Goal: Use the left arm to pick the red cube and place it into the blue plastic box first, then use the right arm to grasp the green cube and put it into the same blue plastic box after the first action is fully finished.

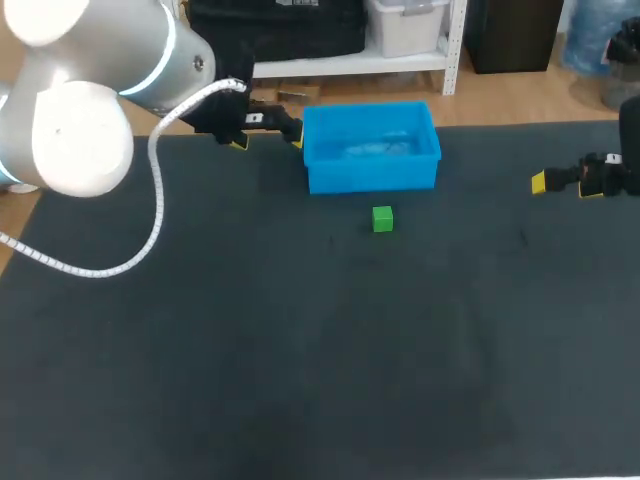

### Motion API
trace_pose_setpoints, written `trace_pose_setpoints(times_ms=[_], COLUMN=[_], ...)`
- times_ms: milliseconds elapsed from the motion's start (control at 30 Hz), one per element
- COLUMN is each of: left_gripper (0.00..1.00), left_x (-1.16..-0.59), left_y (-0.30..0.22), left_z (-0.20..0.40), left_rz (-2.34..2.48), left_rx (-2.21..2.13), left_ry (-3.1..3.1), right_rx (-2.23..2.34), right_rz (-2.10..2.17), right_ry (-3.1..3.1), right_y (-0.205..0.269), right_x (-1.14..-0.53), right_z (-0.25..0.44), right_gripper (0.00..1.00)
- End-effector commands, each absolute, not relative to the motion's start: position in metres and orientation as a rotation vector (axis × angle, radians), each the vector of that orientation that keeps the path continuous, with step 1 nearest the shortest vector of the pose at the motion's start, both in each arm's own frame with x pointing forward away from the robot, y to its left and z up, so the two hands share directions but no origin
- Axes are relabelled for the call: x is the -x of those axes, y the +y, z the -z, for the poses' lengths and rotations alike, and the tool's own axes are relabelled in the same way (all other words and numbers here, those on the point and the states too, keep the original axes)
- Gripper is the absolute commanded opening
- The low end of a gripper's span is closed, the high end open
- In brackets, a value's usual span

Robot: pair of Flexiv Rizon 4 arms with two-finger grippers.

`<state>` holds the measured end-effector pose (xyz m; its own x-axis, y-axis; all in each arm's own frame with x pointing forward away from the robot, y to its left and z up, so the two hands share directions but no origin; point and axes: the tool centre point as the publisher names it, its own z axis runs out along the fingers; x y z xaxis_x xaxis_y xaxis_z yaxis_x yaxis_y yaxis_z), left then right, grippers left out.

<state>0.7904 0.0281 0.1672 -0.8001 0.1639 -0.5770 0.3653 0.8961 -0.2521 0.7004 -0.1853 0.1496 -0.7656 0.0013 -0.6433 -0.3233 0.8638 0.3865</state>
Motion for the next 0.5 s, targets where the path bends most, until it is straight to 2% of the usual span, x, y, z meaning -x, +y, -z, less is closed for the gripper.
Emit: trace_pose_setpoints(times_ms=[33,500], left_gripper=[1.0,1.0], left_x=[-0.78,-0.756], left_y=[0.039,0.055], left_z=[-0.168,-0.161], left_rz=[0.513,0.534], left_rx=[-0.405,-0.446], left_ry=[2.483,2.502], right_rx=[0.234,0.234], right_rz=[-0.643,-0.643], right_ry=[2.372,2.372], right_y=[-0.186,-0.186], right_x=[-0.701,-0.701], right_z=[-0.149,-0.149], right_gripper=[1.0,1.0])
